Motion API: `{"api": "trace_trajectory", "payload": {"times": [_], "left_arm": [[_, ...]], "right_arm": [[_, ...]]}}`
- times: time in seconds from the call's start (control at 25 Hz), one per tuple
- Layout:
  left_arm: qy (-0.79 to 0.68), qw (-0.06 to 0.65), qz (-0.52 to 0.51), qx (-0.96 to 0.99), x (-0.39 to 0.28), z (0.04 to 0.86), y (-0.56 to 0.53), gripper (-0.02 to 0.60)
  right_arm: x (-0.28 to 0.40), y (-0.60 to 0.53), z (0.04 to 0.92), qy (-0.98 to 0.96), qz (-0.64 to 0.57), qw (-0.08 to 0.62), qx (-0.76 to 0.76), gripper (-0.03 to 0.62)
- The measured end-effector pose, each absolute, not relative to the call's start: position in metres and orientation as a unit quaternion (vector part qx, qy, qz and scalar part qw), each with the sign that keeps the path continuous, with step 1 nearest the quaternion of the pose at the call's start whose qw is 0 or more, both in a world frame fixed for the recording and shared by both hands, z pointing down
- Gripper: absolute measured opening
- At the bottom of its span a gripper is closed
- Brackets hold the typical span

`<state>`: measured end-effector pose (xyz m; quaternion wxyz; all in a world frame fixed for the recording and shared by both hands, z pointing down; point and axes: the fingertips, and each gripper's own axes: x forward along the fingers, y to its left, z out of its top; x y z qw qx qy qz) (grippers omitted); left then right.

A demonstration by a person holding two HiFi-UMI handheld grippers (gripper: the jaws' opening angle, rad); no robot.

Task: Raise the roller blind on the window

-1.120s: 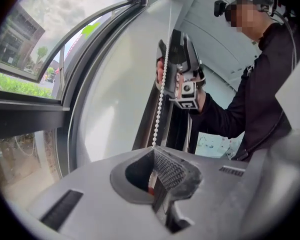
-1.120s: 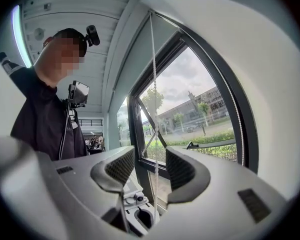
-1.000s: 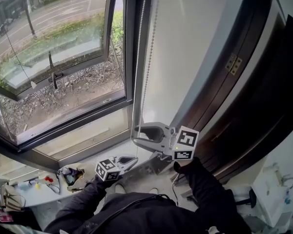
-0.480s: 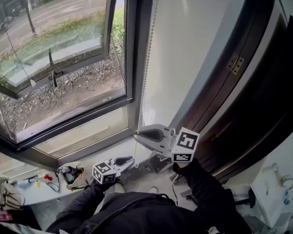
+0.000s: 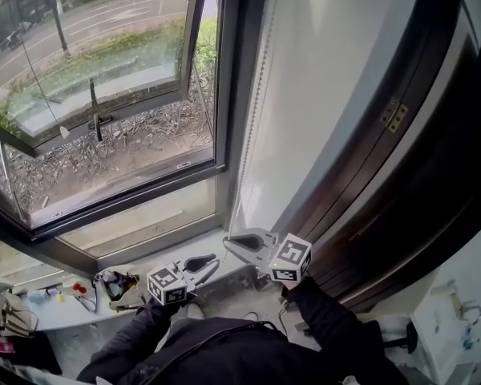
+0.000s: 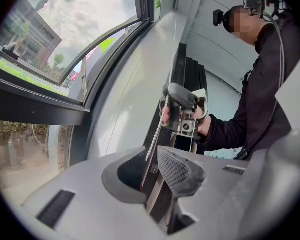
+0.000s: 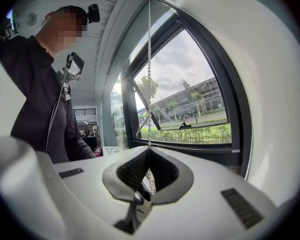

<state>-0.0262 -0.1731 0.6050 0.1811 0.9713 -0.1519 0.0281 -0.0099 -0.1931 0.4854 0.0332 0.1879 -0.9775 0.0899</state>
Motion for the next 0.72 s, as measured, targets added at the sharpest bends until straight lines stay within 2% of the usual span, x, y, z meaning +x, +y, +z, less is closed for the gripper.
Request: {"api": "trace_trajectory", "payload": {"times": [0.32, 0.44, 0.48, 0.52, 0.6, 0.64, 0.68, 0.72], "left_arm": [[-0.176, 0.163, 0.008, 0.971, -0.03, 0.579, -0.153, 0.067], [-0.223, 0.129, -0.005, 0.966, -0.037, 0.561, -0.15, 0.067], [-0.237, 0.118, -0.006, 0.964, -0.037, 0.558, -0.147, 0.067], [-0.248, 0.109, -0.005, 0.963, -0.036, 0.557, -0.141, 0.067], [-0.267, 0.095, -0.003, 0.959, -0.032, 0.556, -0.128, 0.067], [-0.278, 0.089, -0.003, 0.956, -0.03, 0.556, -0.122, 0.067], [-0.29, 0.085, -0.006, 0.953, -0.028, 0.554, -0.118, 0.067], [-0.3, 0.083, -0.01, 0.95, -0.026, 0.551, -0.113, 0.066]], "right_arm": [[-0.009, -0.183, 0.503, -0.966, 0.046, 0.056, 0.246, 0.022], [0.002, -0.18, 0.54, -0.945, 0.042, 0.068, 0.318, 0.244], [0.012, -0.177, 0.554, -0.932, 0.038, 0.072, 0.354, 0.286], [0.023, -0.17, 0.566, -0.918, 0.036, 0.074, 0.387, 0.296], [0.042, -0.152, 0.584, -0.902, 0.039, 0.07, 0.425, 0.295], [0.048, -0.143, 0.588, -0.901, 0.042, 0.064, 0.427, 0.272], [0.05, -0.136, 0.587, -0.905, 0.043, 0.055, 0.42, 0.197], [0.051, -0.128, 0.583, -0.912, 0.042, 0.047, 0.406, 0.081]]}}
